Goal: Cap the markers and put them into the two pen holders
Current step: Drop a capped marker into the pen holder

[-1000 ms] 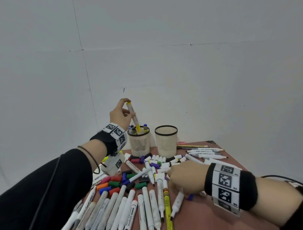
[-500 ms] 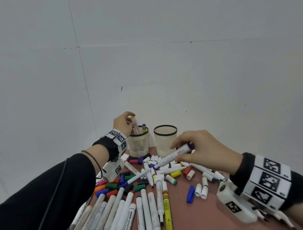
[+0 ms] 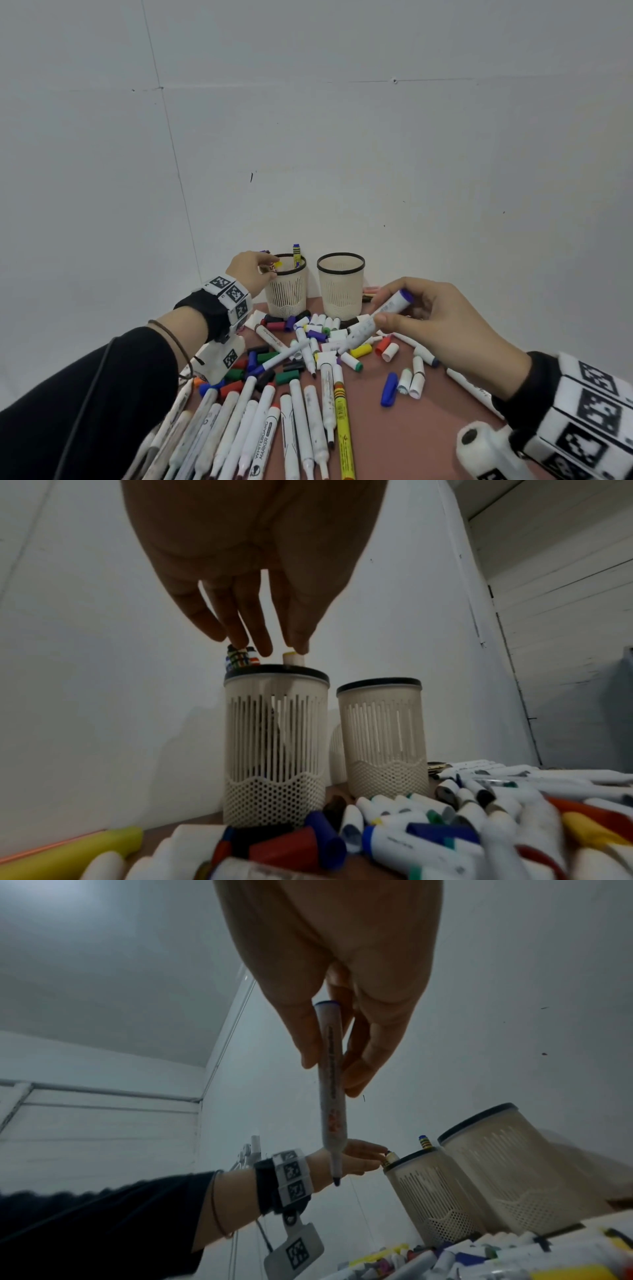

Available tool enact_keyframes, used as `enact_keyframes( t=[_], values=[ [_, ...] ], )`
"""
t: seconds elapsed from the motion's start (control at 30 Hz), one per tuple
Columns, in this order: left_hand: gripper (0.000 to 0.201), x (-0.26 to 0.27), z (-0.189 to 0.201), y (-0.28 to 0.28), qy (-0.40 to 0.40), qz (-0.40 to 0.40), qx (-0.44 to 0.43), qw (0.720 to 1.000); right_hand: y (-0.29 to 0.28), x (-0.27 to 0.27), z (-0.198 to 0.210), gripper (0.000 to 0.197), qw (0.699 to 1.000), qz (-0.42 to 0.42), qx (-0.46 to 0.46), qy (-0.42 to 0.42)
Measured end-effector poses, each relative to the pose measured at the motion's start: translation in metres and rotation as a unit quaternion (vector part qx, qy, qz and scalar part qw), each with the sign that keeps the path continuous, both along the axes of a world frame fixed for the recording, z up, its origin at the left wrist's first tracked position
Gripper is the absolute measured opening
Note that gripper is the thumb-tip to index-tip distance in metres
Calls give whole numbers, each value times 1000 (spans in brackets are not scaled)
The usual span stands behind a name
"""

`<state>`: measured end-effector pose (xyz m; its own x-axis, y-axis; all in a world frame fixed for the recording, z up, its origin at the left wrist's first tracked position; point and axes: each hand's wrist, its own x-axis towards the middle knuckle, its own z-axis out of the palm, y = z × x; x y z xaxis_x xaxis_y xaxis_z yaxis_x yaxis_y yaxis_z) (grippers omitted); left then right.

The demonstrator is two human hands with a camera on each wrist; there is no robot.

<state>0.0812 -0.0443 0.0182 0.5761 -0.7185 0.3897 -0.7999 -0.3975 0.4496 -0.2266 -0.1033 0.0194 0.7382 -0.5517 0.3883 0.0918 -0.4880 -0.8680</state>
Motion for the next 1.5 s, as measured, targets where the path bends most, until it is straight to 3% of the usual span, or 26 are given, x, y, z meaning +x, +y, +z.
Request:
enact_keyframes(
  t=[0.13,0.23,0.33,0.47,0.53,0.67,0.8,0.83,1.0,1.23,1.5],
  values=[
    [24,-3,-5,25,-20,-20,14,1000,-1,-11,-4,13,998,-11,44,-48],
    [19,-1,-14,42,8,-42,114,993,-1,-17,-8,12,993,-19,87,-82],
    [16,-2,-24,53,14,-65,252,965,-1,-21,-15,16,988,-14,127,-87],
    [24,-9,-31,58,-7,-85,360,929,-3,-22,-27,77,975,14,195,-102],
    [26,-9,-31,57,-16,-97,390,916,0,-21,-30,82,967,17,227,-116],
    [29,-8,-34,52,-40,-98,411,905,5,-21,-32,79,955,14,266,-129],
    [23,-19,-29,38,-54,-93,352,930,9,-21,-31,25,945,3,297,-136],
    [21,-23,-27,32,-53,-93,330,938,9,-20,-32,21,943,-3,304,-138],
    [21,-49,-23,-4,-58,-132,284,948,12,-15,-38,23,923,-19,349,-159],
    [31,-71,-38,-38,-105,-155,358,915,11,-12,-48,14,905,-41,384,-176],
    [27,-64,-43,-55,-92,-143,396,902,8,-13,-51,11,908,-26,383,-168]
  ],
)
